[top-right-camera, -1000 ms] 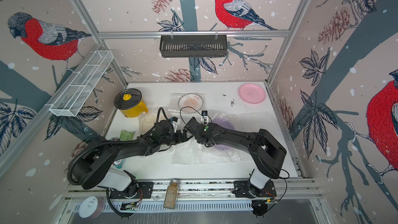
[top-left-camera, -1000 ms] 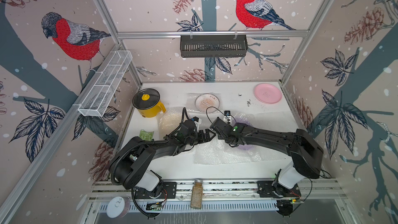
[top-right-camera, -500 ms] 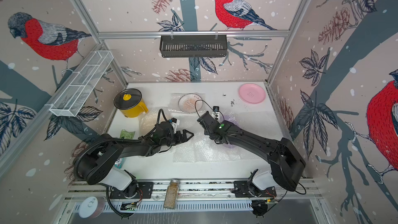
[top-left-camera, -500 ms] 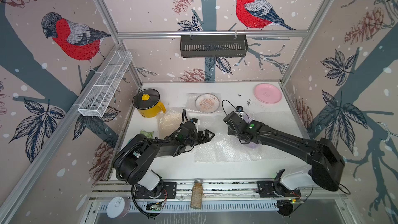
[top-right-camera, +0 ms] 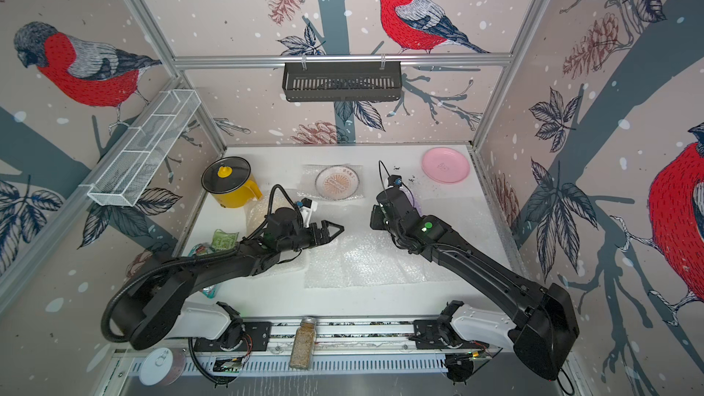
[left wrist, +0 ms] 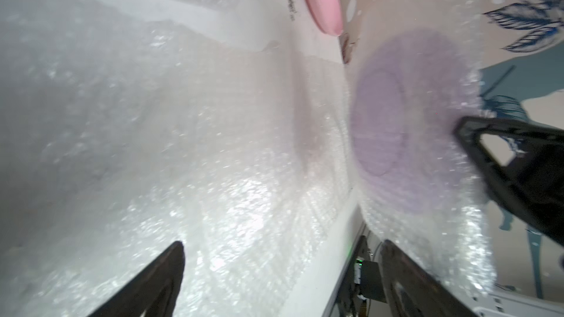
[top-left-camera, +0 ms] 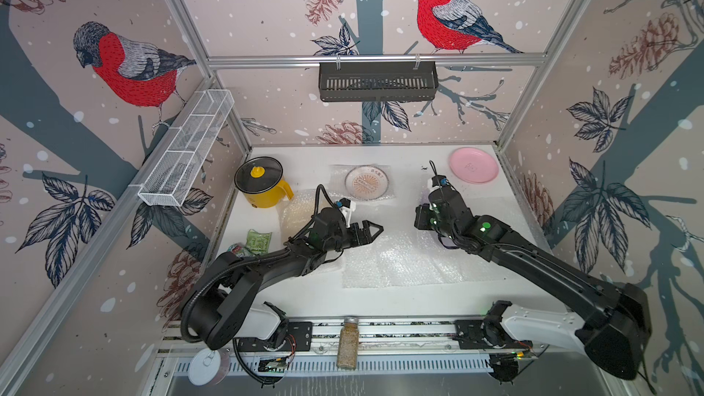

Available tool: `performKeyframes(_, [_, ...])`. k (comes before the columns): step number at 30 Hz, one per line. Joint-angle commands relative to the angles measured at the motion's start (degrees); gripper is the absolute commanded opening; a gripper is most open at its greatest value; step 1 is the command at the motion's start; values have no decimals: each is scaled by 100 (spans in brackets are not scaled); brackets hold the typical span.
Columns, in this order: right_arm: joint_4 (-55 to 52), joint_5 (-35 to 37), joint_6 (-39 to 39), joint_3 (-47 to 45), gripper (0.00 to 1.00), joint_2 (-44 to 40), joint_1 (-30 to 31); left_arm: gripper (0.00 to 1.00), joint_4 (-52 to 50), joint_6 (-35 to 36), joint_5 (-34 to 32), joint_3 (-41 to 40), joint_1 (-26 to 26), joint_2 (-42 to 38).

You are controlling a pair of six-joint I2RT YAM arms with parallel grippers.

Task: Unpack dinner plates from bubble wrap
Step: Adjust the bubble wrap on the bubble wrap.

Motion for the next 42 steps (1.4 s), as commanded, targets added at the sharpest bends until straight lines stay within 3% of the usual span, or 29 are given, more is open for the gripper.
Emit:
performKeyframes(1, [822,-991,-105,81,6,40,103,98,-388,1,213,77,166,-542])
performKeyframes(4, [1281,-1479,-35,102,6,274,293,98,-929,23,-18,44,397,-1313])
performKeyframes(8, [1822,-2239,44,216,6,739,500,98,-1887,350,-799,67,542,-2272])
performKeyframes(13, [2414,-2839,211,-13,6,922,428,98,-2105,435,-1293,-178,583,-2866])
performKeyframes(20, [3370,-3793,684,-725,6,731,-9,98,-1933,397,-1197,-344,587,-2637])
performKeyframes(31, [3702,-4370,949,-1545,9,469,-788,98,-1549,546,-558,-296,589,-2017])
performKeyframes(42, [3665,-4519,931,-1796,21,391,-1193,98,-1362,753,-81,-128,586,-1444])
